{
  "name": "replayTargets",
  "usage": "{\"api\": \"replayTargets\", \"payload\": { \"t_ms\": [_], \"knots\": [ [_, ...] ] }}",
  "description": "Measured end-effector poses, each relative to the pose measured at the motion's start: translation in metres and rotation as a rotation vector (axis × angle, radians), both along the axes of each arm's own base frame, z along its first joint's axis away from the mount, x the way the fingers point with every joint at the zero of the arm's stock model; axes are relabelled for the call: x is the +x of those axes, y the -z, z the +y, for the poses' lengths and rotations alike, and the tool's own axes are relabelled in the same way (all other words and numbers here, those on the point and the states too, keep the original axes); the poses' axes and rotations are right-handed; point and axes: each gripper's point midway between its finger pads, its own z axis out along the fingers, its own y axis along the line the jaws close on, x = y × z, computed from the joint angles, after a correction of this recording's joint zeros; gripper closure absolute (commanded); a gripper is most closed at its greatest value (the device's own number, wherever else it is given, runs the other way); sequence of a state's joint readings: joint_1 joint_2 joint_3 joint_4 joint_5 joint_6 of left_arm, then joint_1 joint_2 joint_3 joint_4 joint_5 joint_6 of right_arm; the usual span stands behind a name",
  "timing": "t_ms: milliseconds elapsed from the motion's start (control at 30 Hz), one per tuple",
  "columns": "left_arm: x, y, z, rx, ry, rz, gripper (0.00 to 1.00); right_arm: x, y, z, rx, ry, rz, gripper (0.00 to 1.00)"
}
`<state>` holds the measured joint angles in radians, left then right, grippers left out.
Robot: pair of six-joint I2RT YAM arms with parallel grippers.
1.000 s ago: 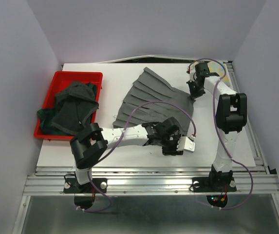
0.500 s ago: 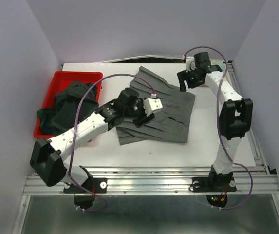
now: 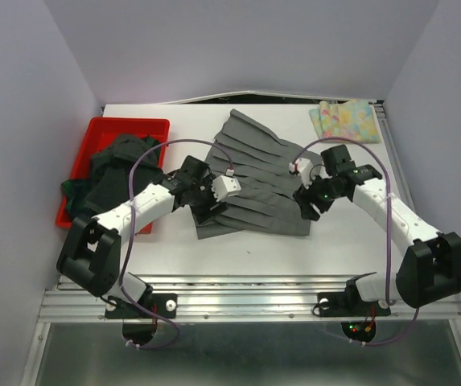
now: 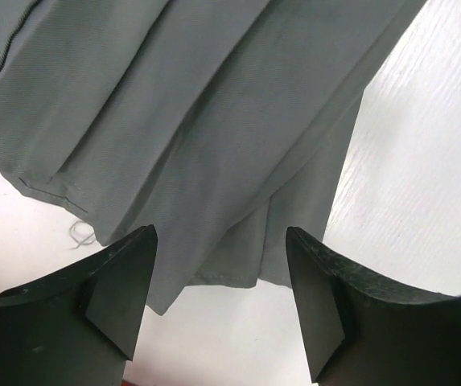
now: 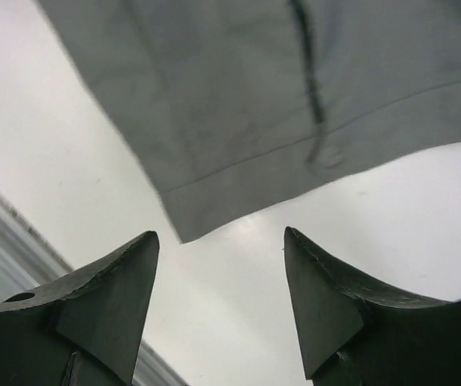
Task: Fold and stack the skirts
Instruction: Fold the skirt
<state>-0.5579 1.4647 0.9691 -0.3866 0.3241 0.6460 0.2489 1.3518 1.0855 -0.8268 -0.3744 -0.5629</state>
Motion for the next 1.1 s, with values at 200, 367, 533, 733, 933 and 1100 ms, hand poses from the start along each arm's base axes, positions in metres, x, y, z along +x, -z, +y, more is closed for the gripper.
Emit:
{"api": "replayTargets", "payload": {
  "t_ms": [200,367,533,733,933,1100],
  "knots": [
    [-0.014,0.014,0.02,0.061,0.074,-0.055,0.22,-0.056,0.047,0.013,-0.059,-0.14,0.076,0.32],
    [-0.016,0.03,0.035,0.115,0.081,-0.104,0.22,-0.056,0.059,0.022,-0.089,-0.194,0.004,0.32],
    [-0.003,0.03,0.043,0.135,0.028,-0.155,0.22,-0.056,0.073,0.029,-0.122,-0.244,-0.05,0.32],
    [0.014,0.022,0.052,0.123,-0.056,-0.183,0.22,-0.055,0.09,0.029,-0.185,-0.28,-0.112,0.41],
    [0.02,0.017,0.054,0.121,-0.049,-0.201,0.21,-0.047,0.103,0.025,-0.241,-0.273,-0.174,0.7],
    [0.018,0.017,0.047,0.109,0.026,-0.21,0.22,-0.04,0.103,0.024,-0.262,-0.265,-0.212,0.89]
  ]
}}
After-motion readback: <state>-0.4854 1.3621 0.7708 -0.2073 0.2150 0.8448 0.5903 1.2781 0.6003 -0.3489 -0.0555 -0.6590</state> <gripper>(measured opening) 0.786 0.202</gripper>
